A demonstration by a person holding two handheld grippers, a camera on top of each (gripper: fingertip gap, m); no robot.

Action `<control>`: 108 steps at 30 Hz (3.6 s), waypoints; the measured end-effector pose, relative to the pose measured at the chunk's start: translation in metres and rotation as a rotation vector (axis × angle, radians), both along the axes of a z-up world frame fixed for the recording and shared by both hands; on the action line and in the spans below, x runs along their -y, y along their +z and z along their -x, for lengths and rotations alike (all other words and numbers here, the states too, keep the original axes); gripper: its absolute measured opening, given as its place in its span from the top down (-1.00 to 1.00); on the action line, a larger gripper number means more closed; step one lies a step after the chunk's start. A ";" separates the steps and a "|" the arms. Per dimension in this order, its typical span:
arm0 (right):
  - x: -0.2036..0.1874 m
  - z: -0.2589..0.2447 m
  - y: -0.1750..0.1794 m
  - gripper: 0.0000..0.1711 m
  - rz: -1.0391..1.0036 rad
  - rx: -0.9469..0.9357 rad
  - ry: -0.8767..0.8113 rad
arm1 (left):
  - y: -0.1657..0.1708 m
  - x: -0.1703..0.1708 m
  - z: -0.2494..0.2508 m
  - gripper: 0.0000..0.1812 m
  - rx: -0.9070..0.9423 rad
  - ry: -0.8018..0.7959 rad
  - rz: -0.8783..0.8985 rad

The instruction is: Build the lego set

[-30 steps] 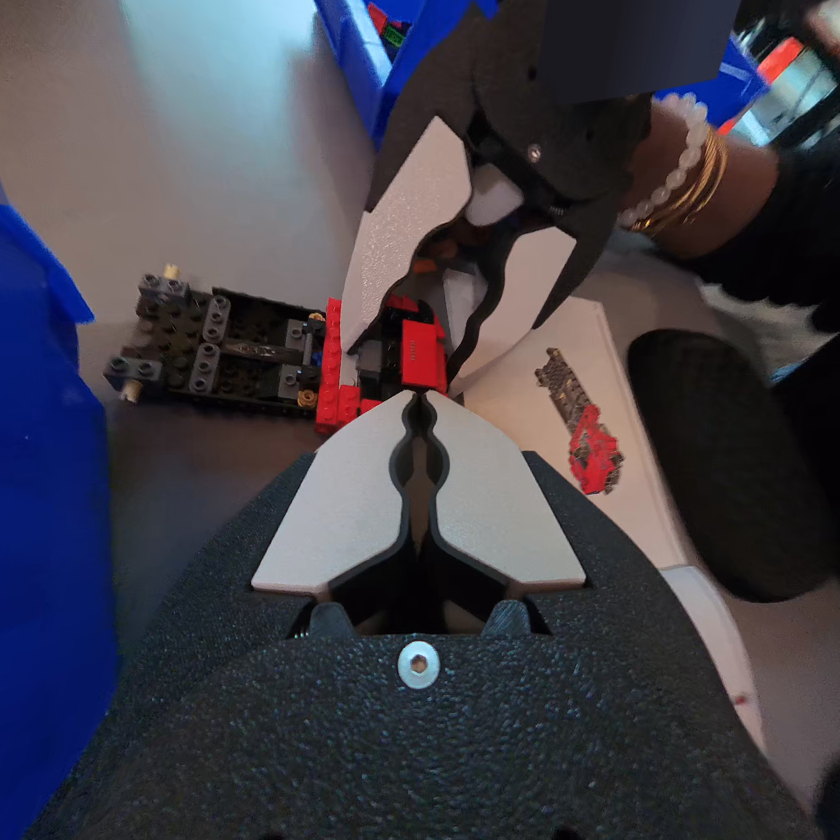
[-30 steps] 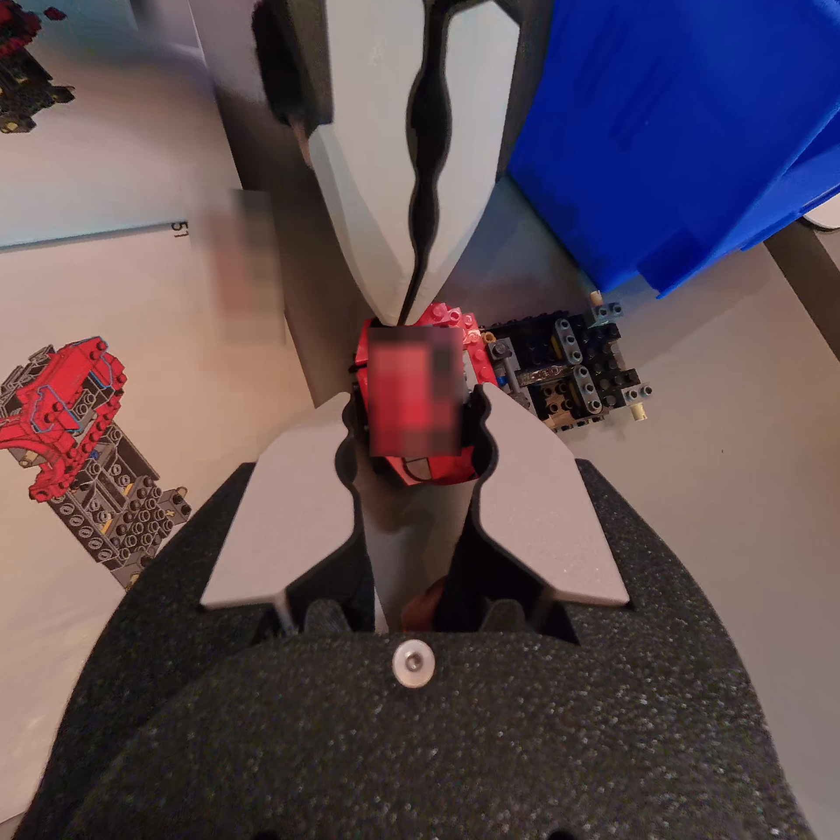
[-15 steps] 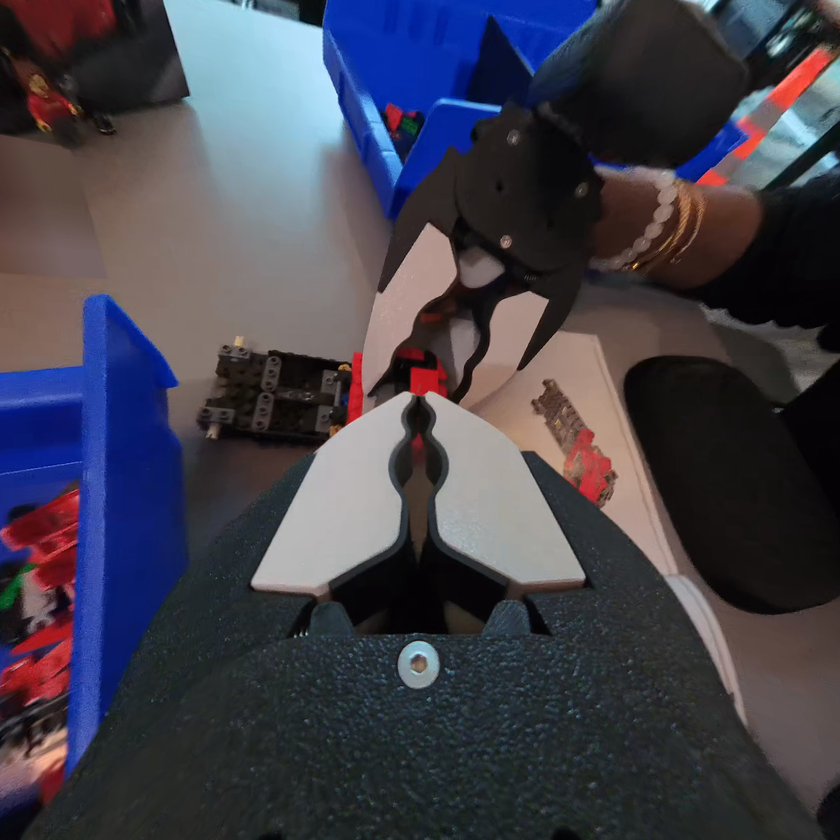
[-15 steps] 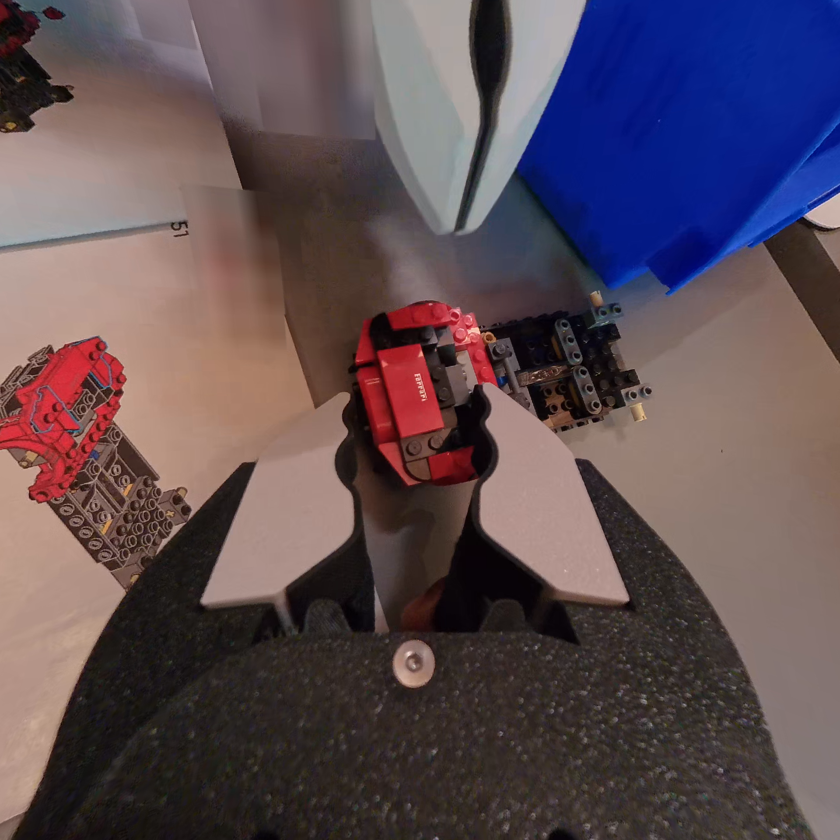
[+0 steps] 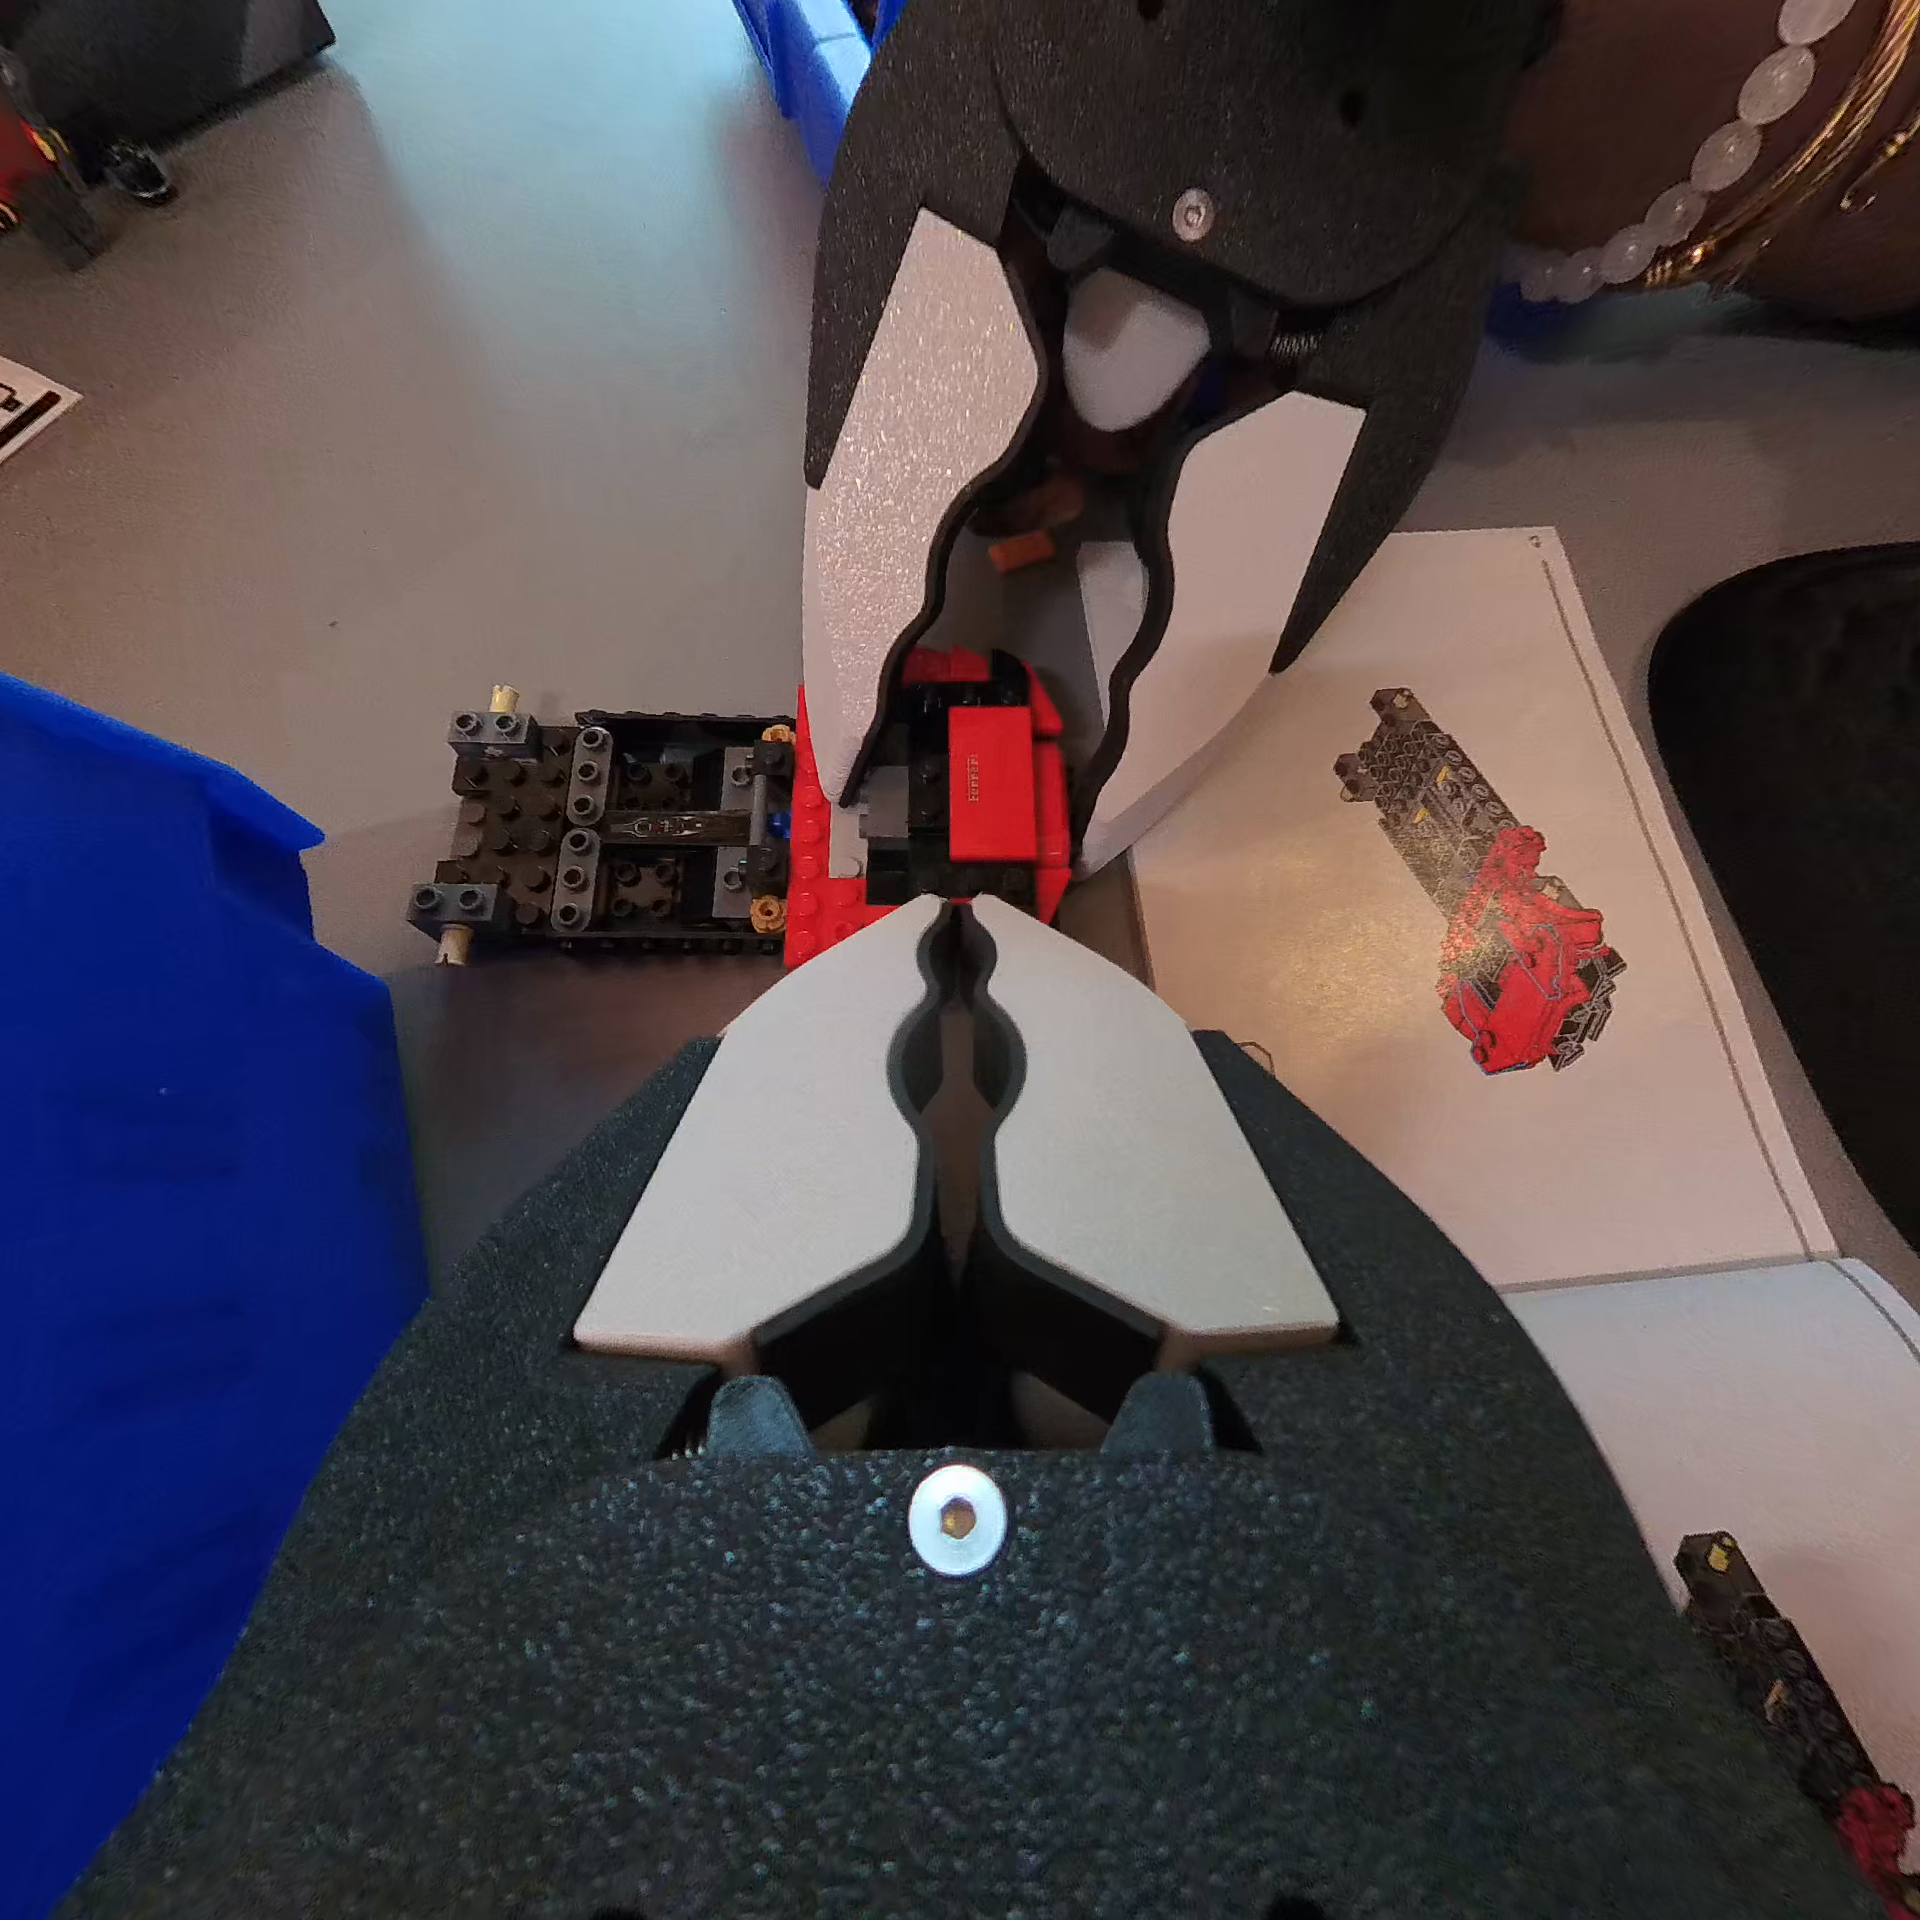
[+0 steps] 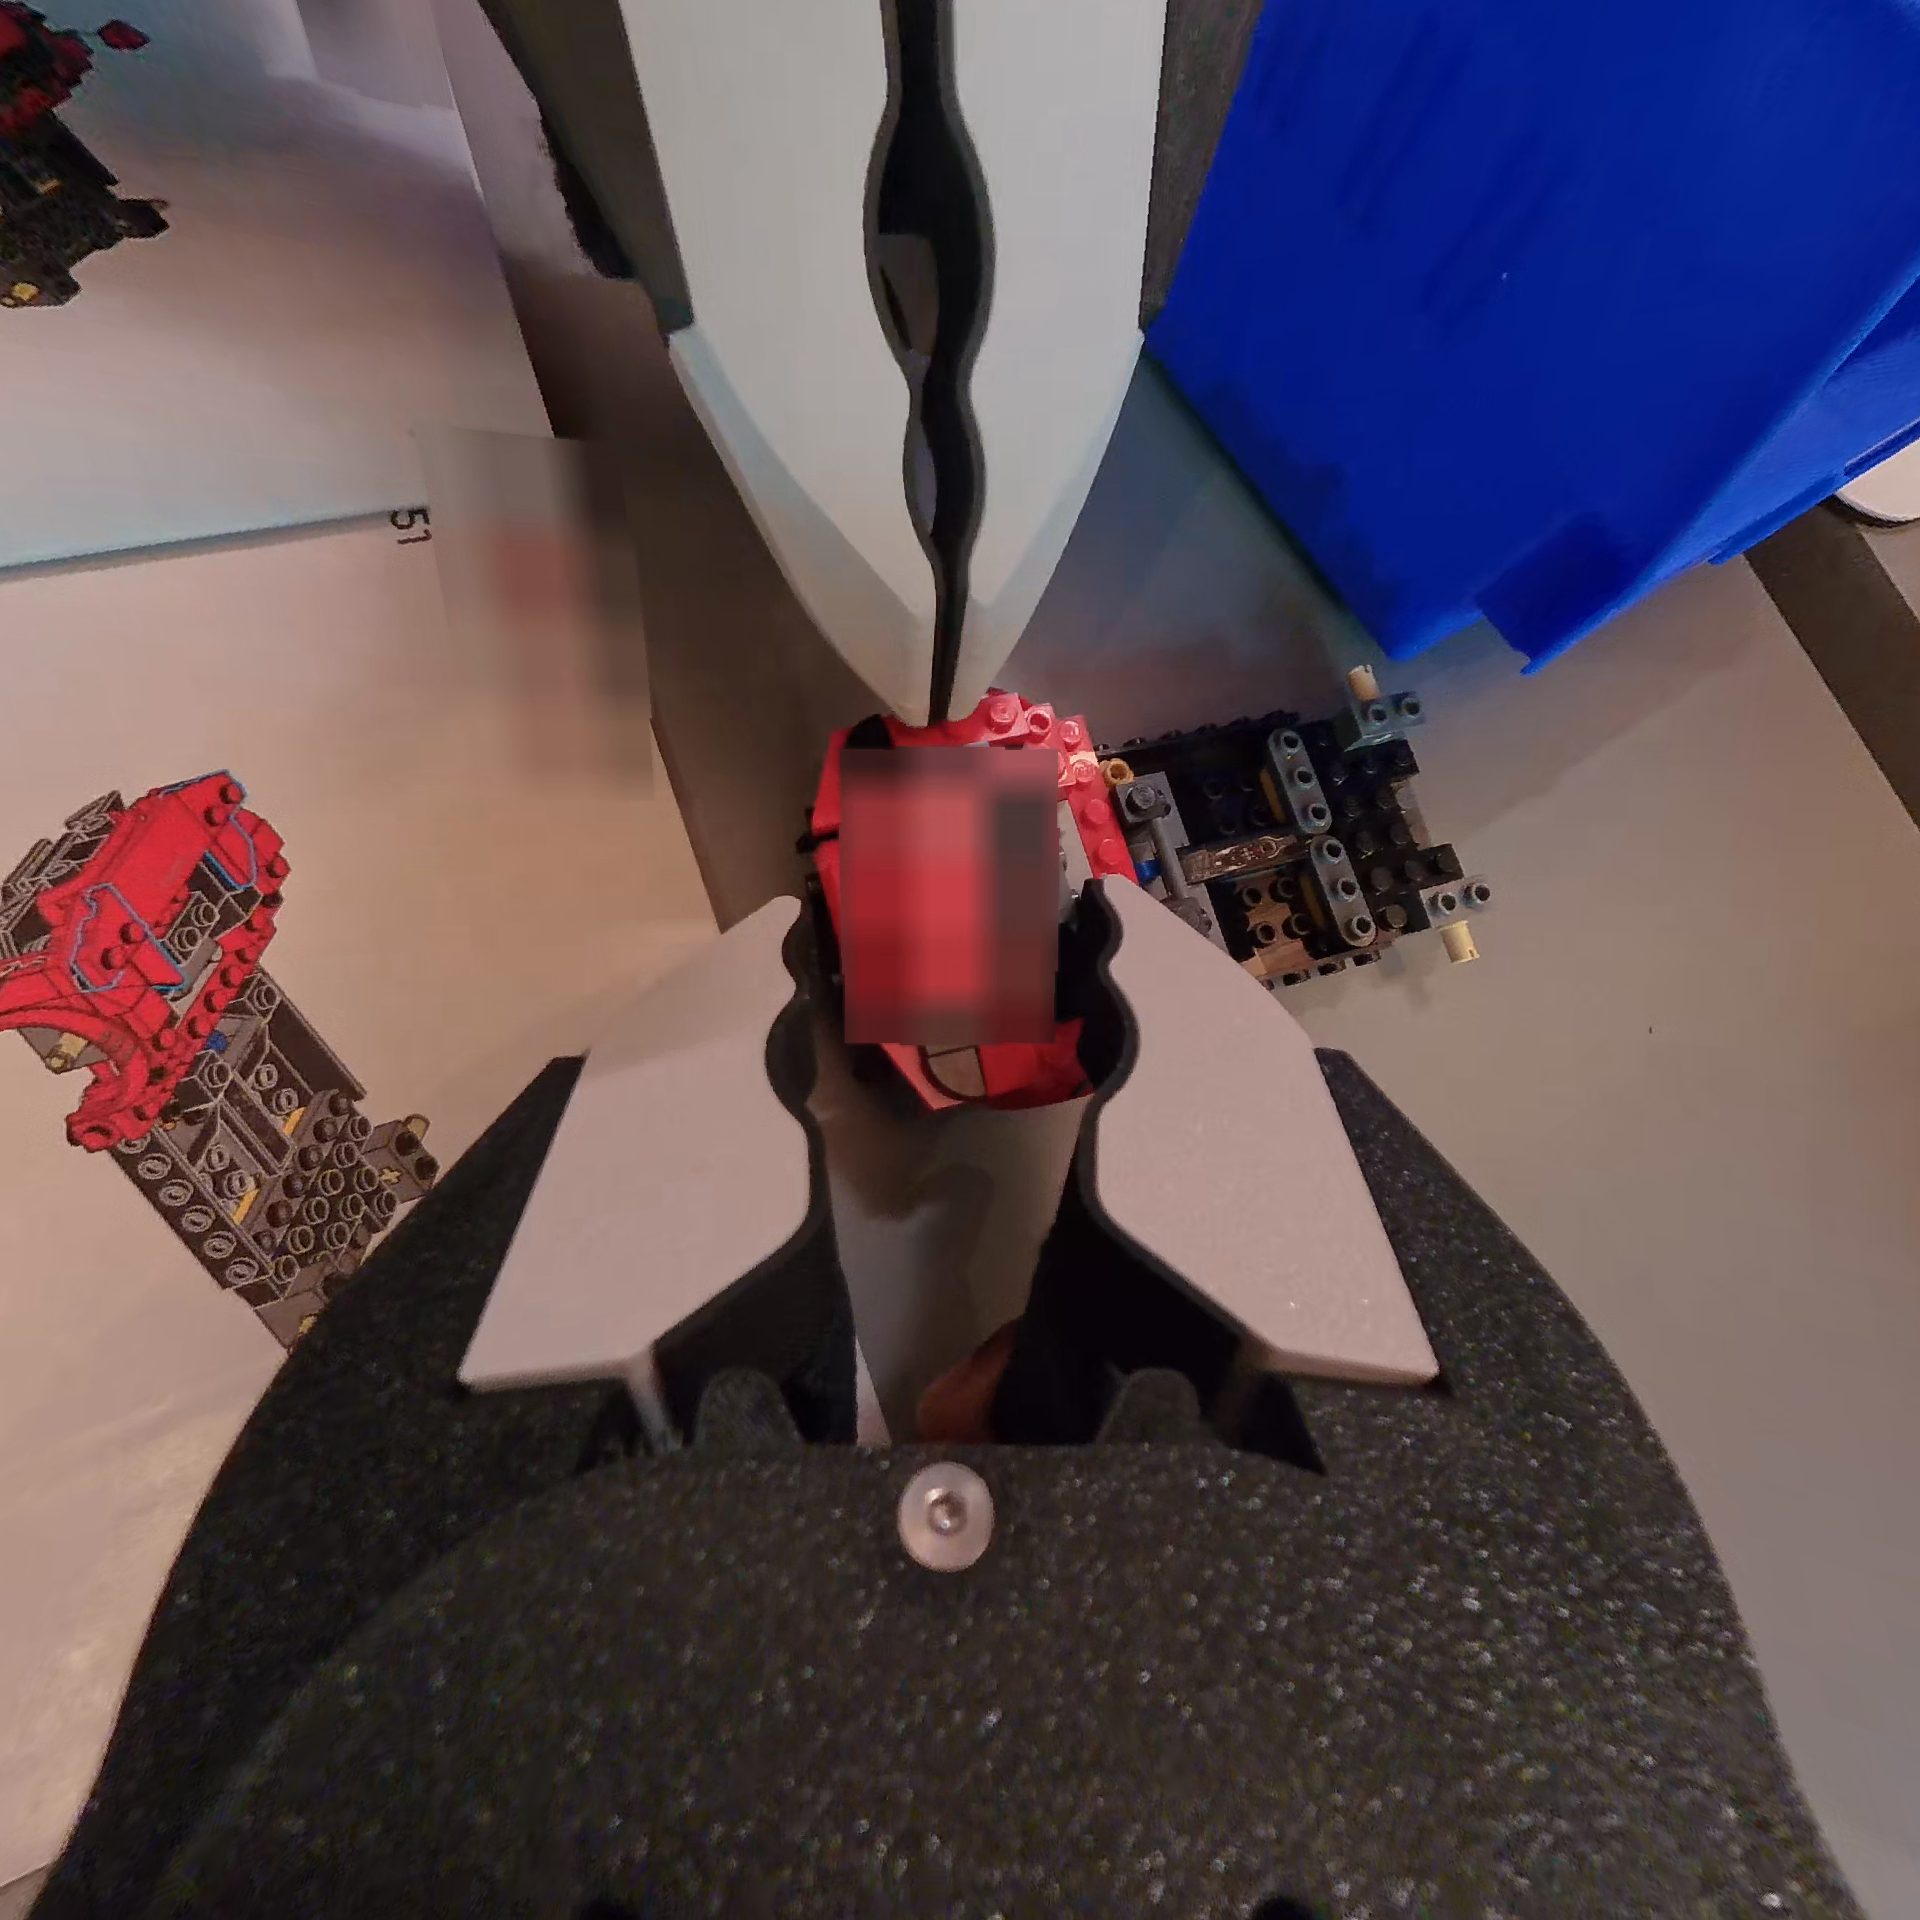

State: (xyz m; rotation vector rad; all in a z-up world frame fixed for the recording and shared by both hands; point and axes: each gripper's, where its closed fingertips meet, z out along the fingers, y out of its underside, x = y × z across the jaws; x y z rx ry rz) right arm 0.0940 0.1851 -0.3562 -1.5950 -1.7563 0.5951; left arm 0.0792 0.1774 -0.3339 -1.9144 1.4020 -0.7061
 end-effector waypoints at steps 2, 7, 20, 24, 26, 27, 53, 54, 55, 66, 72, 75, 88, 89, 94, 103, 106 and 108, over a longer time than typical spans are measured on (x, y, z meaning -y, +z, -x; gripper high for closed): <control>0.000 0.000 0.000 0.44 -0.001 0.001 0.000 | 0.000 0.000 0.000 1.00 -0.008 -0.004 -0.014; 0.000 0.000 0.000 0.44 -0.002 0.000 -0.001 | -0.001 0.000 0.000 1.00 -0.057 -0.016 -0.072; 0.000 0.000 0.000 0.44 0.000 -0.011 -0.001 | 0.024 -0.005 0.003 1.00 0.077 0.048 -0.040; 0.000 0.000 0.000 0.44 -0.004 -0.014 -0.002 | 0.025 -0.010 0.016 1.00 0.040 0.083 -0.071; 0.000 0.000 0.000 0.44 -0.004 -0.016 -0.002 | 0.013 -0.005 0.014 1.00 0.006 0.058 -0.069; 0.000 0.000 0.000 0.44 -0.004 -0.017 -0.003 | 0.006 -0.003 0.011 1.00 -0.008 0.044 -0.073; 0.000 0.001 0.000 0.44 -0.007 -0.019 -0.007 | -0.001 0.004 -0.004 1.00 0.029 0.010 0.003; 0.000 0.001 0.000 0.44 -0.006 -0.020 -0.008 | -0.001 0.004 -0.004 1.00 0.033 0.015 0.017; 0.000 0.001 0.000 0.44 -0.005 -0.020 -0.008 | -0.001 0.004 -0.004 1.00 0.037 0.021 0.033; 0.000 0.001 0.000 0.44 -0.006 -0.014 -0.012 | -0.001 0.005 -0.003 1.00 0.061 0.086 0.152; 0.000 0.001 0.000 0.44 -0.012 -0.007 -0.013 | -0.002 0.008 -0.002 1.00 0.061 0.082 0.175; 0.000 0.001 0.000 0.44 -0.017 -0.003 -0.006 | 0.013 0.009 -0.004 1.00 0.071 0.045 0.114; 0.004 0.002 0.015 0.40 -0.003 -0.070 0.004 | 0.006 -0.010 0.027 1.00 -0.037 0.229 -0.063; 0.003 0.000 0.015 0.40 0.007 -0.062 -0.002 | 0.014 -0.012 0.030 1.00 -0.028 0.244 -0.086; 0.000 -0.002 0.001 0.47 -0.038 0.002 -0.006 | 0.077 -0.008 0.042 1.00 0.055 0.322 -0.253; 0.009 -0.001 0.025 0.29 -0.057 -0.033 -0.044 | 0.183 0.097 0.081 0.89 0.173 0.420 -0.542; 0.027 0.008 0.046 0.31 -0.038 -0.096 -0.038 | 0.174 0.131 0.112 0.81 0.220 0.536 -0.525; 0.048 0.018 0.054 0.38 0.016 -0.128 -0.017 | 0.158 0.148 0.134 0.72 0.270 0.635 -0.495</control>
